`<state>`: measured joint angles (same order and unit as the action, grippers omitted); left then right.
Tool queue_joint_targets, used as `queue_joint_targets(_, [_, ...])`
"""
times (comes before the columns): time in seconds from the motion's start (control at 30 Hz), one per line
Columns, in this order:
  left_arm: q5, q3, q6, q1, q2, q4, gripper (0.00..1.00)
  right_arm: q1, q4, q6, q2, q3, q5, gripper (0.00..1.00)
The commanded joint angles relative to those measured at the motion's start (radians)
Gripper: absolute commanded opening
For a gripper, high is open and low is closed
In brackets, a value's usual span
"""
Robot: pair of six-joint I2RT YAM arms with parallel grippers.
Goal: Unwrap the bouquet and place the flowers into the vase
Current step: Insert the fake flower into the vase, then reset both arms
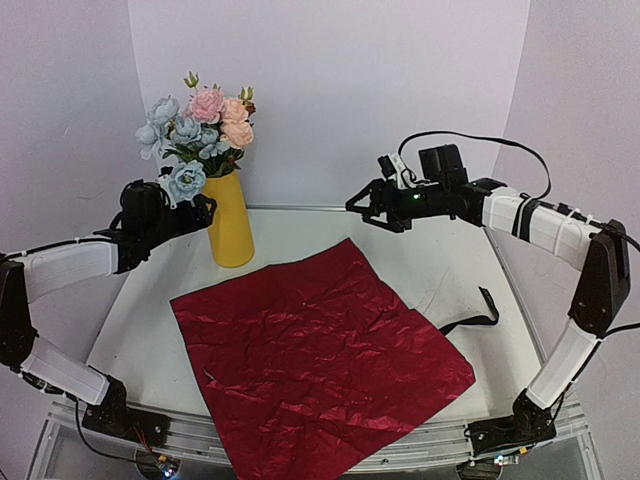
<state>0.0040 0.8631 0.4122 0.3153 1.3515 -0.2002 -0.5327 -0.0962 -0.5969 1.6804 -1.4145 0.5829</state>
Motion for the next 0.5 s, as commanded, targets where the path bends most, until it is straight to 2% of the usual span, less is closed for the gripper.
queue_joint_targets(0.0, [-0.071, 0.009, 0.016, 0.0, -0.047, 0.155, 0.97, 0.02, 0.0, 0.017, -0.083, 0.049, -0.054, 0.89])
queue_joint_targets(0.07, [-0.084, 0.009, 0.013, -0.001, -0.056, 0.191, 0.98, 0.027, 0.0, 0.019, -0.11, 0.074, -0.103, 0.98])
queue_joint_targets(0.1, [-0.086, 0.005, 0.011, 0.0, -0.062, 0.194, 0.98, 0.028, 0.0, 0.025, -0.129, 0.084, -0.129, 0.98])
queue_joint_targets(0.3, [-0.094, -0.04, 0.042, -0.001, -0.108, 0.228, 0.99, 0.028, -0.069, 0.041, -0.257, 0.209, -0.446, 0.98])
queue_joint_targets(0.47, [-0.097, -0.114, 0.115, 0.001, -0.176, 0.222, 0.99, 0.029, -0.251, 0.103, -0.383, 0.409, -0.536, 0.98])
